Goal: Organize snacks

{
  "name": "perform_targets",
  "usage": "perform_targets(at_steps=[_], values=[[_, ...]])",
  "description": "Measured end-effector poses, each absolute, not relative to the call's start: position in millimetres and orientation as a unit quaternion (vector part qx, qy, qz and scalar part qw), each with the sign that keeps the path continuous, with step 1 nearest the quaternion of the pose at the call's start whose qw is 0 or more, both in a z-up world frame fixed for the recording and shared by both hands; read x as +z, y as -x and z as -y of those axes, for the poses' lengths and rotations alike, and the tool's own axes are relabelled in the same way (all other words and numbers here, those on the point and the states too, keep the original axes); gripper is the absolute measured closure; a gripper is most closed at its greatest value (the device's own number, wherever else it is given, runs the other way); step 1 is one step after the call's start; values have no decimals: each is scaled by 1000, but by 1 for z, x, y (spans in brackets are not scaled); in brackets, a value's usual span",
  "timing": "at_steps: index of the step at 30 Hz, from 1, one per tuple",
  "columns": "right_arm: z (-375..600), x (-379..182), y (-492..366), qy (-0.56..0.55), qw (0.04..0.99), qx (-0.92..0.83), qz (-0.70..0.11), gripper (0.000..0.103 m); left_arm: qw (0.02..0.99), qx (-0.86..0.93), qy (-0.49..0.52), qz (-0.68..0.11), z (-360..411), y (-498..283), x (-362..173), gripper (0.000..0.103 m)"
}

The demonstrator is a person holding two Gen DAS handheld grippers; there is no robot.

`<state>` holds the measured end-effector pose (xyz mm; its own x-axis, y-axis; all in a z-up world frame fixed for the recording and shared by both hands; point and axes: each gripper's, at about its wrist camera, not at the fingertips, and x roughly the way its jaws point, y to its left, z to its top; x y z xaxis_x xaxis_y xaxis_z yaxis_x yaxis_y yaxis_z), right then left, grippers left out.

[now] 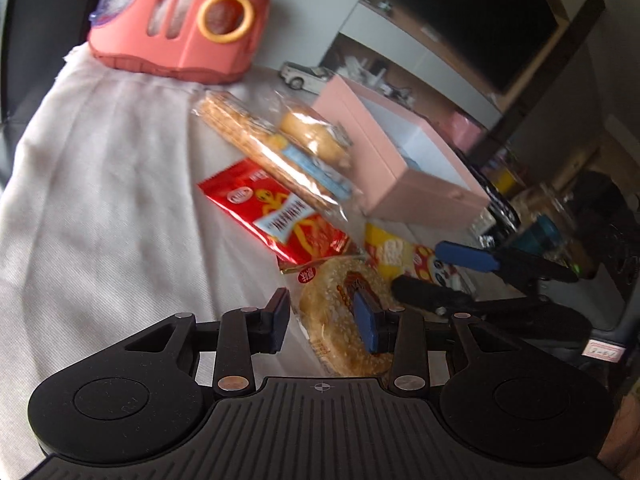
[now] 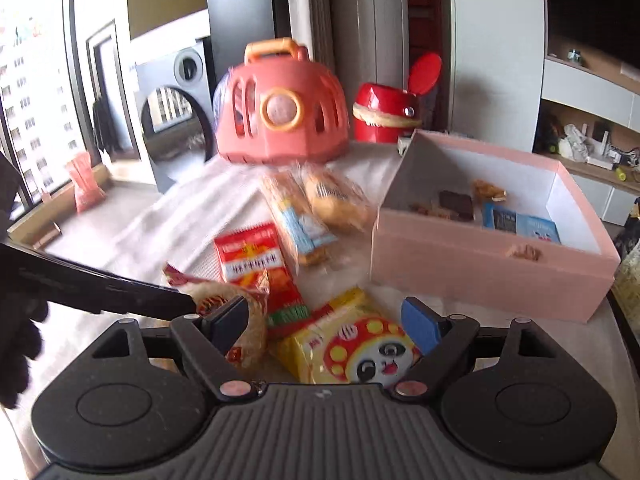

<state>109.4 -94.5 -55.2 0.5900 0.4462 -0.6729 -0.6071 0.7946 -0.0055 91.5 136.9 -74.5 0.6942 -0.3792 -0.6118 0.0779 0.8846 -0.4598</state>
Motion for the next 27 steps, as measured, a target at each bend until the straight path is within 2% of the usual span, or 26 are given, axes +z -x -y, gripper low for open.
perform_targets(at_steps=[5, 12, 27], values=[[94, -62, -84, 173, 880, 309, -317, 19, 896, -124, 200, -375, -131, -84, -80, 62], [101, -60, -90, 158, 883, 294, -330, 19, 889, -140, 221, -376, -122, -81, -87, 59], [129, -67, -87, 152, 895, 251, -337, 19, 876, -132, 271, -378, -114, -82, -92, 60]])
